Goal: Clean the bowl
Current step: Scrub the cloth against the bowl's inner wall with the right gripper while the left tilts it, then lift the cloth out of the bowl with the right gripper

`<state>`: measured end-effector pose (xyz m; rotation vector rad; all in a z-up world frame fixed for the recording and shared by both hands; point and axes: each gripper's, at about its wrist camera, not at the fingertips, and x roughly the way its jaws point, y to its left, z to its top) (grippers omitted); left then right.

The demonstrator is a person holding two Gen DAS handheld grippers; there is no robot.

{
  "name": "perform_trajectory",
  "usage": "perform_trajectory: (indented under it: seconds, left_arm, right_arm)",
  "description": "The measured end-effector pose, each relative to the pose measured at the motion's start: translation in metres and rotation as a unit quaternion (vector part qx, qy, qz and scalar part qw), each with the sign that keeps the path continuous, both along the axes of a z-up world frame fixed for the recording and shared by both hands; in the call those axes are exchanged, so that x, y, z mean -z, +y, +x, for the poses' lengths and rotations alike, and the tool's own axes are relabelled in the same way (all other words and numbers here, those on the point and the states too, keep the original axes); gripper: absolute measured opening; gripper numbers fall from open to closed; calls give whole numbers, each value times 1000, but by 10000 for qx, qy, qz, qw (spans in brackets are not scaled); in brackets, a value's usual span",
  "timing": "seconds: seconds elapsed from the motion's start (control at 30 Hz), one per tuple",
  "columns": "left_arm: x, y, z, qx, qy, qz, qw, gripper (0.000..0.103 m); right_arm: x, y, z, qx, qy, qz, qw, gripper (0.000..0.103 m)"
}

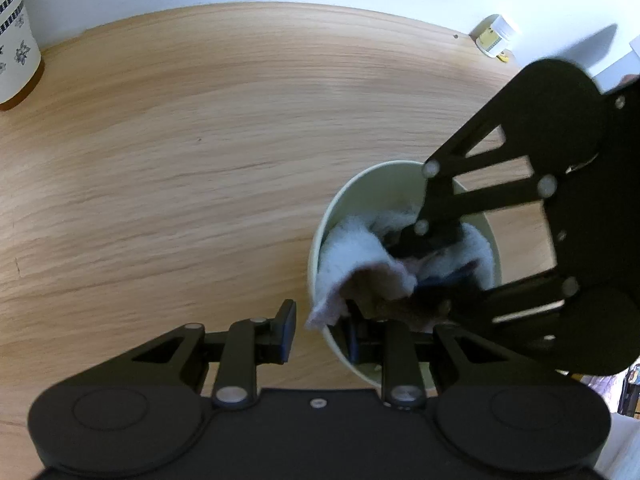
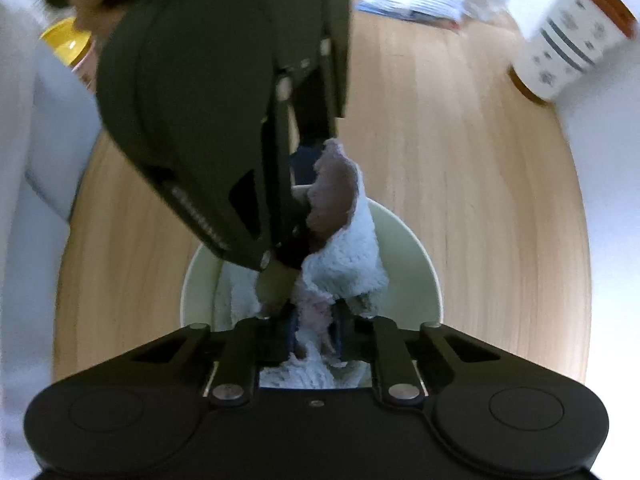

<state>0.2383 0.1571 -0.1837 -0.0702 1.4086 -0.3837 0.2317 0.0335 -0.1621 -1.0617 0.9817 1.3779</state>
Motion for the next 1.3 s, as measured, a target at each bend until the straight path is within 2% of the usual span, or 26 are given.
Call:
perform_trajectory:
  seconds: [0.1,0.23,0.3,0.33,0.47,0.67,1.0,1.1,1.2,1.3]
  left_arm:
    - [0,-1,-1,13,-1,8,10000,23]
    - [-1,-5,-2,106,-78,115,9998,23]
    - [-2,-6,-3,133,-117,159,9997,14]
    - [-3,-7,-2,112,-129,192,9997,14]
    - [-6,-8,2,15,-121,259,9996,14]
    - [-10,-3,3,-59,-68,178,9998,14]
    - [-10,-8,-1,-184,-142,184,9996,13]
    - [-10,-6,0,-234,-135,163,9995,12]
    - [-12,-5,-2,-238,-135,180,9995,13]
    - [-9,-11,-2,-236,-137,192,9994,13]
  right_arm:
    - [-15,-10,4,597,-88,200,9980,10]
    - [-37,-28,7,1461,-406,490,9872,8]
    - [-38,-32,5,1607,-529,449,9846,6]
    - [-36,-34,3,1673,-545,367,9837,5]
    - [-20,-16,-9,1377,-1012,85,9852,5]
    - [-6,-20,-22,1076,-1152,-183,9873,5]
    - [4,-16,-26,1184,-635,-176,9908,5]
    - [-4,-19,-19,1492,-144,16,9887,5]
    - [-23,-30,-8,1914,342,398,9801,6]
    - [-41,-40,-6,1986,347,583,9777,6]
